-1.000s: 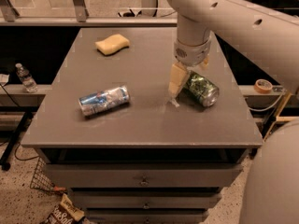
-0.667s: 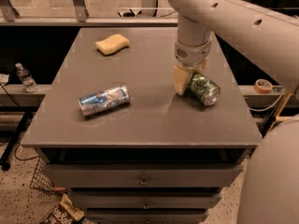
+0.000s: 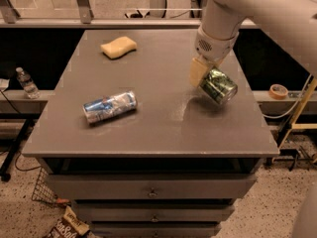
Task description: Place green can upright
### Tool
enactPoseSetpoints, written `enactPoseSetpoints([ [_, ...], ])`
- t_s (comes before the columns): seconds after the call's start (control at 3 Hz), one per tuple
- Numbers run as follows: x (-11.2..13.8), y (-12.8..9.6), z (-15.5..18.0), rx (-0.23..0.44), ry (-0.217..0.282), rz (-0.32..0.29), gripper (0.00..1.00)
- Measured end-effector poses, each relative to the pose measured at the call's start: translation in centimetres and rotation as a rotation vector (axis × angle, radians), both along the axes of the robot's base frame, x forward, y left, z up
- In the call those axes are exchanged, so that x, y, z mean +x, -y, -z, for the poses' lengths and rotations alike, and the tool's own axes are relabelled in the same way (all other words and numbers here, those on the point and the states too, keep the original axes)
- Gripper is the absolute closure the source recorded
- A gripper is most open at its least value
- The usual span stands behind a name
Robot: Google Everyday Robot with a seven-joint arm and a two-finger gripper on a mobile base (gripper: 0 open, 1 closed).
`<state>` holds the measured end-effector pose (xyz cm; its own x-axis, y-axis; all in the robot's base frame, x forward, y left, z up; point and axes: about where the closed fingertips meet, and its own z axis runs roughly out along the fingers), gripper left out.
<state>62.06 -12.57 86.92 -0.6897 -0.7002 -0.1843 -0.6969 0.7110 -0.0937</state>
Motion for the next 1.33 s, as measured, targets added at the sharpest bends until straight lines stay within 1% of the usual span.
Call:
enactPoseSetpoints([
  [0.33, 0.0, 0.0, -3.1, 0.132, 0.134, -0.068, 1.0],
  [0.67, 1.0, 0.3, -4.8, 0.324, 0.284, -0.148, 1.0],
  [1.0, 2.4, 0.4, -5.4, 0.541, 0.429, -0.195, 1.0],
  [1.33, 1.5, 0.3, -6.8, 0.618, 0.487, -0.234, 1.0],
])
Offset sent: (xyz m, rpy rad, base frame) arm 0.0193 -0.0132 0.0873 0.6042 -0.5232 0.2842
